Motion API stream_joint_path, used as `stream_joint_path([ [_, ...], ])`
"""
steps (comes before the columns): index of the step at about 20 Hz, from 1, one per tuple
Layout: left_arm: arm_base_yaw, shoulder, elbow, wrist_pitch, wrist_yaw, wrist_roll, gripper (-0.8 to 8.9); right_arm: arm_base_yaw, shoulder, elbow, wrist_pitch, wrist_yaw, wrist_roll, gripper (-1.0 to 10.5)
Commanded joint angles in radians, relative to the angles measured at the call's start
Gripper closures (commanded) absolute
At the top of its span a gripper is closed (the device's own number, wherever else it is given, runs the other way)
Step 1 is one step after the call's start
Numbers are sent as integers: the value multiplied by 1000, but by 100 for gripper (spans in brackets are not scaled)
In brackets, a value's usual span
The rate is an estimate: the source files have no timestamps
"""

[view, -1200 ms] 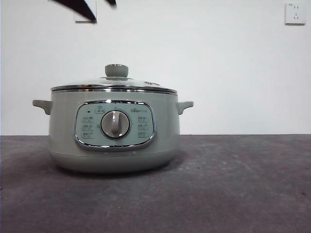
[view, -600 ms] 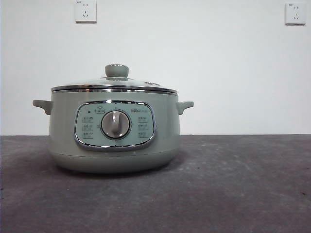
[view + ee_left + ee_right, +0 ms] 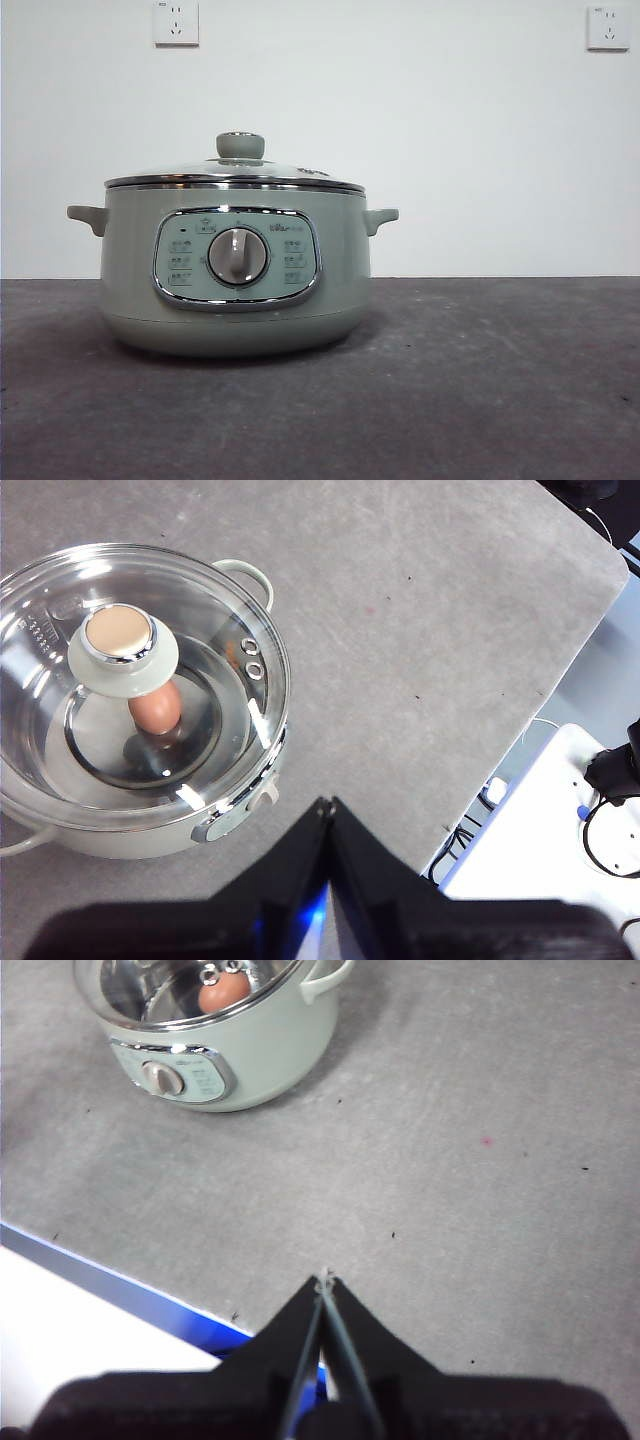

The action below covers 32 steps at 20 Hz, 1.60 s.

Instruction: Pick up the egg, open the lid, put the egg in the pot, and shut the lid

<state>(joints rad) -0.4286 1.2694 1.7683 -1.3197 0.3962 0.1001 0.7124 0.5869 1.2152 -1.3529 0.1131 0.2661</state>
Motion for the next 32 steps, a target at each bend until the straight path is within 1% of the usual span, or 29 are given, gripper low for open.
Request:
stream_joint_path([
  [1, -2, 1, -1, 3, 3, -7, 818, 1, -1, -8, -17, 19, 11, 945],
  [7, -2, 3, -1, 4, 3, -7, 818, 1, -1, -8, -17, 23, 11, 945],
  [12, -2, 5, -1, 43, -5, 2, 818, 1, -1, -8, -17, 26, 11, 945],
  [14, 4, 5, -2, 131, -6, 31, 818, 1, -1, -8, -17, 26, 11, 945],
  [16, 53, -21, -9, 255, -1, 103, 818, 1, -1, -8, -17, 26, 11, 945],
  [17, 82, -38, -15, 314, 6, 118, 818, 1, -1, -8, -17, 26, 11, 945],
  [19, 144, -93, -61, 426, 35, 120, 818, 1, -1, -8, -18, 26, 11, 945],
  [22, 254, -232, -253, 616, 110, 121, 818, 1, -1, -8, -17, 26, 11, 945],
  [25, 362, -413, -530, 777, 108, 118, 817, 1, -1, -8, -17, 26, 11, 945],
  [27, 416, -531, -719, 879, 93, 118, 817, 1, -1, -8, -17, 26, 11, 945],
  [29, 456, -640, -898, 964, 47, 113, 817, 1, -1, -8, -17, 26, 11, 945],
  [32, 477, -789, -1139, 1049, -25, 109, 817, 1, -1, -8, -17, 26, 11, 945],
])
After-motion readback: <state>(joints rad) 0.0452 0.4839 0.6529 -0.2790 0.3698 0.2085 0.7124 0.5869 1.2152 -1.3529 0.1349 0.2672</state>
